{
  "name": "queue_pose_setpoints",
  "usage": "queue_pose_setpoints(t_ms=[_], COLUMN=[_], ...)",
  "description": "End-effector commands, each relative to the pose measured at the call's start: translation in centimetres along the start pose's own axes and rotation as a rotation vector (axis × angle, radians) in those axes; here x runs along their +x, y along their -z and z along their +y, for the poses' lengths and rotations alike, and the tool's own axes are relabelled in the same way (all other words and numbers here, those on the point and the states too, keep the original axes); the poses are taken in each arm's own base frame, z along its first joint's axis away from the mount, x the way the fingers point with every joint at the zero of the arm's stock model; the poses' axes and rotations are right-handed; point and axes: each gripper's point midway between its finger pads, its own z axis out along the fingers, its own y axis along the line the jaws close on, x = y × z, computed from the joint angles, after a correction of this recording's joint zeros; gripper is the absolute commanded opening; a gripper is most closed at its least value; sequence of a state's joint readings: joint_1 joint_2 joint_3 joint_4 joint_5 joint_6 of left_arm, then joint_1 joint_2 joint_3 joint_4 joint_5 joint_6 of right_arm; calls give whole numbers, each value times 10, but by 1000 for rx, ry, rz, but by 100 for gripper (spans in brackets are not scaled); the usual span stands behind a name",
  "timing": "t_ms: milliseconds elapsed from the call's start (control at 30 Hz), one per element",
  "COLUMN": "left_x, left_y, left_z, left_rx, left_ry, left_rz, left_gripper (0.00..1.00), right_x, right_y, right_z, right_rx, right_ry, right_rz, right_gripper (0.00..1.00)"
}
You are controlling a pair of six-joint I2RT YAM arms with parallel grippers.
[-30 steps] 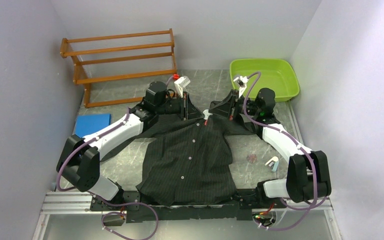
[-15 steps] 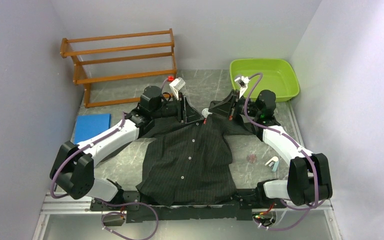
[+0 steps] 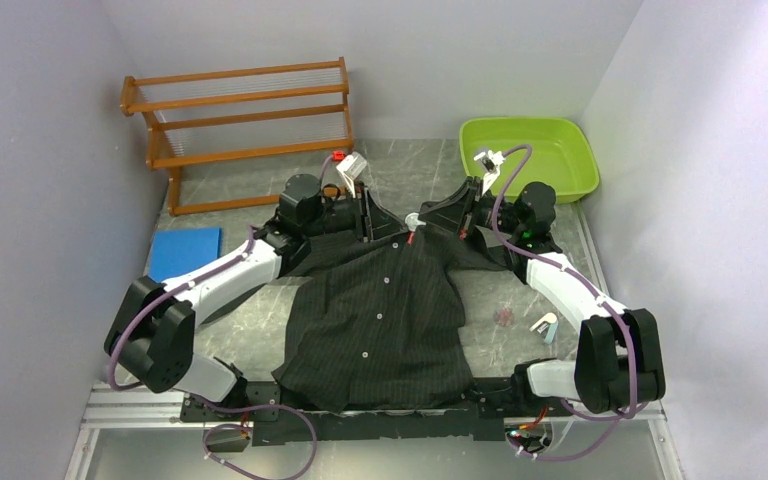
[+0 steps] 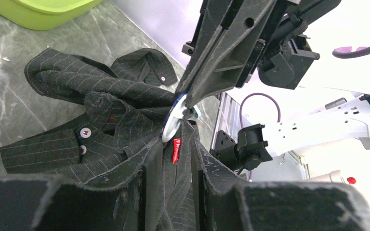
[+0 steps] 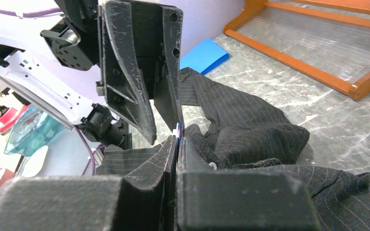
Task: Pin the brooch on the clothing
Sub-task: Pin the brooch to the clothes.
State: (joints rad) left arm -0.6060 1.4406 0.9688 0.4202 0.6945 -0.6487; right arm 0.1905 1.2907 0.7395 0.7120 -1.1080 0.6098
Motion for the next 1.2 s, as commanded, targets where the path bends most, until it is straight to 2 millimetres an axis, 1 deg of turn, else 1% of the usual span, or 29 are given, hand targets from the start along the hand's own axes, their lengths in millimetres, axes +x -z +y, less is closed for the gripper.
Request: queue_pose_setpoints(t_ms=[0,100,300,333,400,600,700,767,867,933,967,1167], left_x=[-8,-6,-3,-3,-3,-6,-8,-7,-5,-3,-2,-7], left_y=[-6,-8,-10,-10,-10,-9,-5,-3,-2,-2,-1,-2], left_z=[0,3,9,9,7,-10,-13,-14,-12,-10,-9,-14], left_rx=[34,37,21,21,36,127,127,124,114,101,98,127], left_ry=[-16,-11,1,-2,-5,-20,-40,-49,-51,-49,-52,-56], left_rz=[-31,-31,-22,-25,-29,-40,-53,-55,-48,-41,-42,-63], left_gripper=[33,34,39,38,36,28,20,17,19,25,26,26], right_x=[-20,-21,-22,-21,-22,-24,-25,-24,-24,-25,-26,-25], right_y=[0,0,1,1,1,0,-1,-1,-1,-1,-1,-1], right_z=[18,19,20,20,20,20,21,21,21,21,21,20], right_rx=[-39,-40,-44,-43,-41,-45,-55,-59,-64,-64,-64,-59], right_ry=[95,96,98,97,98,93,91,79,76,75,75,70], right_rz=[-42,-44,-46,-45,-46,-53,-60,-65,-72,-75,-77,-69], right_gripper=[0,0,0,0,0,0,0,0,0,0,0,0])
